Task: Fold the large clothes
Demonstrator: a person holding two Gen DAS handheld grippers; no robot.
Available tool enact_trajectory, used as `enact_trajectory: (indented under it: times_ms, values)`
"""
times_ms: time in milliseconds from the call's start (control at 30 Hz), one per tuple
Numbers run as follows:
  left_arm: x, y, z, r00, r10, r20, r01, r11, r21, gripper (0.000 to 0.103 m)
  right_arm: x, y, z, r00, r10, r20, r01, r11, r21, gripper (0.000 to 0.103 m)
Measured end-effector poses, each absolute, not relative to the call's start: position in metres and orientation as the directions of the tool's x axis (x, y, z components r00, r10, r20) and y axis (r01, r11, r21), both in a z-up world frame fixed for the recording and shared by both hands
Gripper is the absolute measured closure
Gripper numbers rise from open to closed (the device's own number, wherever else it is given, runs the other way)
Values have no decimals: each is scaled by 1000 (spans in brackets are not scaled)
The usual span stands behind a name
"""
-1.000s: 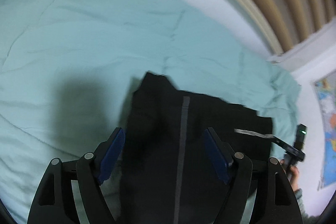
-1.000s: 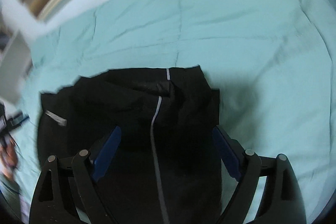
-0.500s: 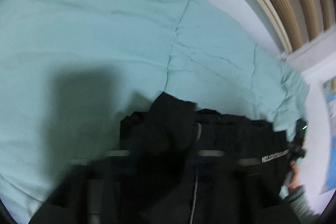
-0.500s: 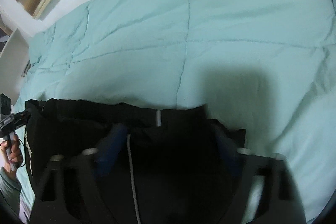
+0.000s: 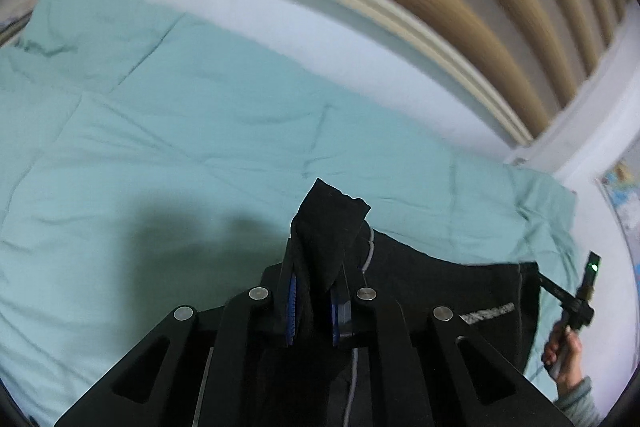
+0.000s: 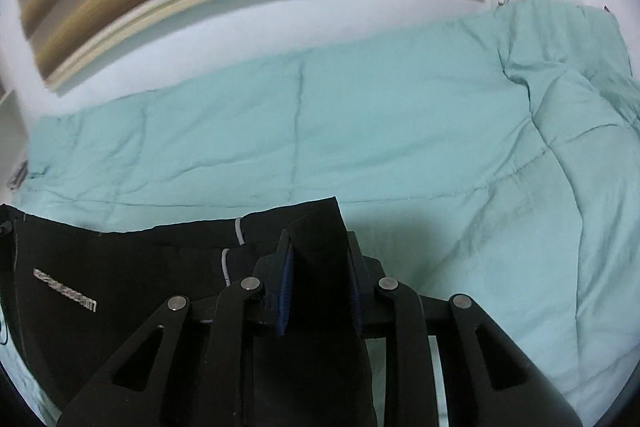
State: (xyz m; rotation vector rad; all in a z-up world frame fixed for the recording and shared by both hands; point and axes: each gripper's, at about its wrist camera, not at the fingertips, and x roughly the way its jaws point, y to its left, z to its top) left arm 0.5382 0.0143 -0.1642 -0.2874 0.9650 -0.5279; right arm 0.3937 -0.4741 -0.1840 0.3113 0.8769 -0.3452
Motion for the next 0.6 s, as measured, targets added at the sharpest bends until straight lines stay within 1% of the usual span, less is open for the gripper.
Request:
enact_trajectory:
  times_ms: [67, 100, 167, 233, 333, 433, 500, 533, 567, 600]
  values:
    - [553, 6, -198, 410, -484, -773, 255, 875, -412, 91, 410, -475, -210, 537, -152, -830, 421, 901, 107, 77]
    - [563, 2, -228, 351, -454, -819, 219, 890, -400, 91, 415, -476, -222, 515, -146, -845, 421, 901, 101, 77]
    - [571, 0, -272, 261, -433, -862, 162, 901, -404, 90, 426, -476, -253, 457, -132, -880, 429, 899, 88, 77]
    - [574, -1, -296, 223, -441, -869, 132, 897, -422, 86, 433, -478, -282, 403, -110, -908, 445, 891, 90, 77]
    - [577, 2, -296, 216, -458, -862, 107, 889, -446, 83, 441, -482, -305, 352, -71, -933, 465, 879, 108, 76]
    - [575, -3, -286, 214, -458, -863, 124, 889, -441, 79, 444, -485, -307, 322, -80, -943, 479, 873, 90, 72]
    - [571, 7, -269, 227, -466, -855, 126, 885, -449, 78, 439, -489, -299, 320, -56, -946, 505, 855, 120, 63]
    - [568, 13, -260, 244, -471, -848, 127, 882, -454, 78, 435, -488, -292, 331, -43, -942, 513, 846, 142, 60]
    - [564, 19, -248, 268, -474, -839, 134, 881, -454, 77, 425, -488, -279, 362, -23, -932, 521, 834, 181, 52]
    - [556, 26, -234, 296, -468, -833, 143, 884, -446, 67, 416, -482, -268, 385, -18, -923, 520, 830, 201, 43]
